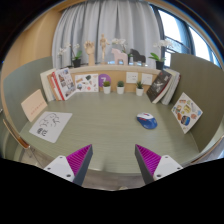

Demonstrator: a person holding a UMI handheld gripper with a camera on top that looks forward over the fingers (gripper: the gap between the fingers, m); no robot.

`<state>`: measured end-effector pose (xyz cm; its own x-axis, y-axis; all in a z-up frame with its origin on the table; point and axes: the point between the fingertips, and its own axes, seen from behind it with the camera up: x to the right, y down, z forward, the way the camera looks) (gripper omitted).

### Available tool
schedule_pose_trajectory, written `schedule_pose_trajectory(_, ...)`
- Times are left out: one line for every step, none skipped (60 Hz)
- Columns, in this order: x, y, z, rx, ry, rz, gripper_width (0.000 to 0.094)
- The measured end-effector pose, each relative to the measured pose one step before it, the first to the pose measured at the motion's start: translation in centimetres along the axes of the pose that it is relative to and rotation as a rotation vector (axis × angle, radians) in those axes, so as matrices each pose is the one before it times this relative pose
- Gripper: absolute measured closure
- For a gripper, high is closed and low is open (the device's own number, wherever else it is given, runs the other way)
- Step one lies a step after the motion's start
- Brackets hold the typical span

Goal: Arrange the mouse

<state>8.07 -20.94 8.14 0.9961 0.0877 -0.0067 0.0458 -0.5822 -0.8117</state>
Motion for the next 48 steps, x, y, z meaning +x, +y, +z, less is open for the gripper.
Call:
schedule_pose_trajectory(1.109,0.315,0.671,-0.00738,0.01008,0.0019,0.0079)
schedule_pose_trajectory(1.048,0.212,0.654,-0.00583,0.00923,0.0019,0.0079)
schedule_pose_trajectory(0.982,0.117,0.668,-0.00476,0.00943,0.0022,0.0077)
schedule_pose_trajectory(0.919,0.068,0.628,-0.00466,0.00917,0.0014,0.0078)
schedule_pose_trajectory(0.881,0.027,0.639,-0.00502,0.00862,0.0009,0.0078)
schedule_pose_trajectory(0.843,-0.004,0.623,-0.00507,0.008,0.001,0.0078)
schedule_pose_trajectory(0.821,-0.024,0.613,-0.00501,0.00806,0.0013,0.0079)
schedule_pose_trajectory(0.785,-0.064,0.622,-0.00443,0.00805,0.0017,0.0079)
schedule_pose_trajectory(0.765,-0.091,0.629,-0.00442,0.00808,0.0017,0.0078)
schedule_pose_trajectory(0.736,-0.121,0.651,-0.00457,0.00783,0.0018,0.0079)
schedule_pose_trajectory(0.689,-0.143,0.649,-0.00444,0.00694,0.0013,0.0077)
schedule_pose_trajectory(0.619,-0.209,0.652,-0.00385,0.00602,0.0009,0.0077)
schedule_pose_trajectory(0.57,-0.209,0.648,-0.00334,0.00571,-0.0004,0.0078)
schedule_pose_trajectory(0.578,-0.208,0.688,-0.00359,0.00577,-0.0013,0.0077)
schedule_pose_trajectory(0.514,-0.243,0.671,-0.00335,0.00549,-0.0014,0.0077)
schedule_pose_trajectory(0.467,-0.256,0.677,-0.00269,0.00459,-0.0011,0.0078)
schedule_pose_trajectory(0.44,-0.246,0.683,-0.00273,0.00327,-0.0018,0.0077)
schedule_pose_trajectory(0.403,-0.221,0.69,-0.00335,0.00228,-0.003,0.0076)
schedule_pose_trajectory(0.383,-0.213,0.688,-0.00395,0.00237,-0.0032,0.008)
schedule_pose_trajectory(0.377,-0.22,0.686,-0.00465,0.00182,-0.0032,0.0081)
schedule_pose_trajectory(0.348,-0.207,0.676,-0.00457,0.00215,-0.0036,0.0081)
schedule_pose_trajectory(0.32,-0.211,0.667,-0.00416,0.002,-0.0033,0.0079)
schedule_pose_trajectory(0.298,-0.197,0.639,-0.00433,0.00193,-0.0037,0.0081)
schedule_pose_trajectory(0.254,-0.198,0.628,-0.00402,0.00123,-0.0036,0.0082)
schedule_pose_trajectory(0.241,-0.219,0.61,-0.00347,0.00059,-0.0024,0.008)
schedule_pose_trajectory(0.208,-0.224,0.552,-0.00366,0.0,-0.0015,0.008)
schedule_pose_trajectory(0.188,-0.242,0.534,-0.0029,-0.0008,-0.0001,0.008)
schedule_pose_trajectory(0.141,-0.272,0.511,-0.00196,-0.00207,0.0012,0.008)
schedule_pose_trajectory(0.112,-0.304,0.476,-0.00071,-0.00311,0.0022,0.0077)
schedule_pose_trajectory(0.088,-0.287,0.448,-0.00091,-0.00359,0.0018,0.0077)
schedule_pose_trajectory(0.085,-0.276,0.411,-0.00179,-0.00353,0.0014,0.0077)
schedule_pose_trajectory(0.091,-0.287,0.386,-0.00252,-0.00277,0.0013,0.0077)
schedule_pose_trajectory(0.094,-0.282,0.351,-0.00189,-0.00162,0.0011,0.0078)
schedule_pose_trajectory(-0.054,-0.261,0.347,-0.00209,-0.00734,-0.0003,0.0073)
schedule_pose_trajectory(-0.012,-0.267,0.328,-0.00194,-0.00575,0.0015,0.0075)
schedule_pose_trajectory(0.023,-0.271,0.313,-0.00118,-0.00301,0.0025,0.0077)
schedule_pose_trajectory(0.022,-0.242,0.238,-0.00429,0.00073,0.0017,0.0079)
schedule_pose_trajectory(0.102,-0.264,0.341,0.00077,-0.00329,0.0014,0.0079)
schedule_pose_trajectory(0.05,-0.247,0.23,-0.00285,0.00003,-0.0004,0.0078)
schedule_pose_trajectory(0.091,-0.258,0.327,0.00013,-0.00219,0.0022,0.0078)
schedule_pose_trajectory(0.018,-0.24,0.203,-0.00387,0.00145,0.0014,0.008)
schedule_pose_trajectory(0.045,-0.209,0.244,-0.002,-0.00082,0.0019,0.0081)
schedule_pose_trajectory(0.058,-0.207,0.29,-0.00004,-0.00298,0.0032,0.0086)
schedule_pose_trajectory(-0.018,-0.177,0.194,-0.00396,0.00005,0.0036,0.0094)
schedule_pose_trajectory(0.084,-0.17,0.242,-0.00168,-0.00182,0.0041,0.0108)
schedule_pose_trajectory(0.008,-0.187,0.201,-0.00145,-0.00076,0.0062,0.0124)
schedule_pose_trajectory(0.061,-0.152,0.242,-0.00034,-0.0025,0.0062,0.0139)
schedule_pose_trajectory(0.012,-0.094,0.207,-0.0034,-0.00291,0.006,0.0162)
